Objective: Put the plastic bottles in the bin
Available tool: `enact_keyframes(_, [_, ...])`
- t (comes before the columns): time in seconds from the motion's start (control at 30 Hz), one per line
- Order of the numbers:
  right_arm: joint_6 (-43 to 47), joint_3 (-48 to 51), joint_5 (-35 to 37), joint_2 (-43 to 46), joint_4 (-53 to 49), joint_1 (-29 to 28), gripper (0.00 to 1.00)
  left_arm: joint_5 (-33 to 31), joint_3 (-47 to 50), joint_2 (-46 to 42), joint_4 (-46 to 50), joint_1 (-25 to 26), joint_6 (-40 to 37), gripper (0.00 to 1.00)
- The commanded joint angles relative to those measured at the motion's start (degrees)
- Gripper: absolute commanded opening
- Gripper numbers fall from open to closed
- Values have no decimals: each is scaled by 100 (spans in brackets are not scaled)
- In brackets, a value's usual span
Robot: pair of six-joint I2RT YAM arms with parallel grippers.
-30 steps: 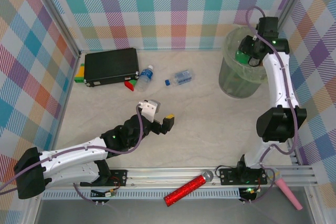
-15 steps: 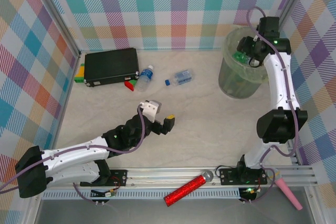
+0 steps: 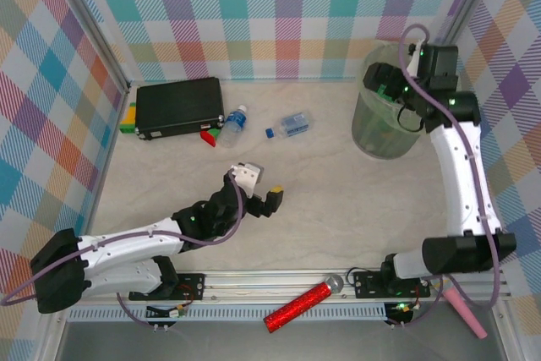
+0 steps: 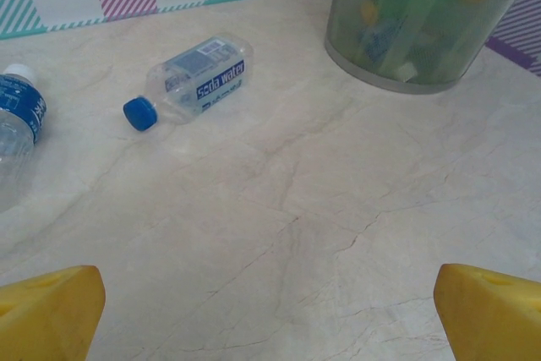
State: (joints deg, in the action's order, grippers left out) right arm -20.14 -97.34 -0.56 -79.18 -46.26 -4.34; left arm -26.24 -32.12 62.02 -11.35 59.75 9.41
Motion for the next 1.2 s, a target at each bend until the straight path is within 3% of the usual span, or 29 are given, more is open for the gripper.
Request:
enact_keyframes(0.0, [-128, 602, -319, 515, 578, -186, 99, 23, 4, 215, -288, -187, 7, 100])
enact_keyframes(0.2, [-361, 1982, -542, 1486, 1200, -705, 99, 23, -270, 686, -191, -511, 295, 100])
enact_keyframes(0.33, [-616, 3405, -959, 2177, 2265, -972, 99, 58, -658, 1039, 103, -827, 390, 100])
enact_keyframes(0.63, [-769, 5450, -1640, 2462, 4048, -1384, 99, 735, -1840, 2142, 863, -1824, 576, 100])
enact_keyframes(0.87, [-1097, 6310, -1622, 2355, 5167, -1441, 99, 1167, -2976, 3403, 1346, -2381, 664, 99])
enact_keyframes(1.17, [-1444, 6961, -1413, 2711, 5626, -1500, 99, 2025, -4393, 4828, 1535, -2941, 942, 100])
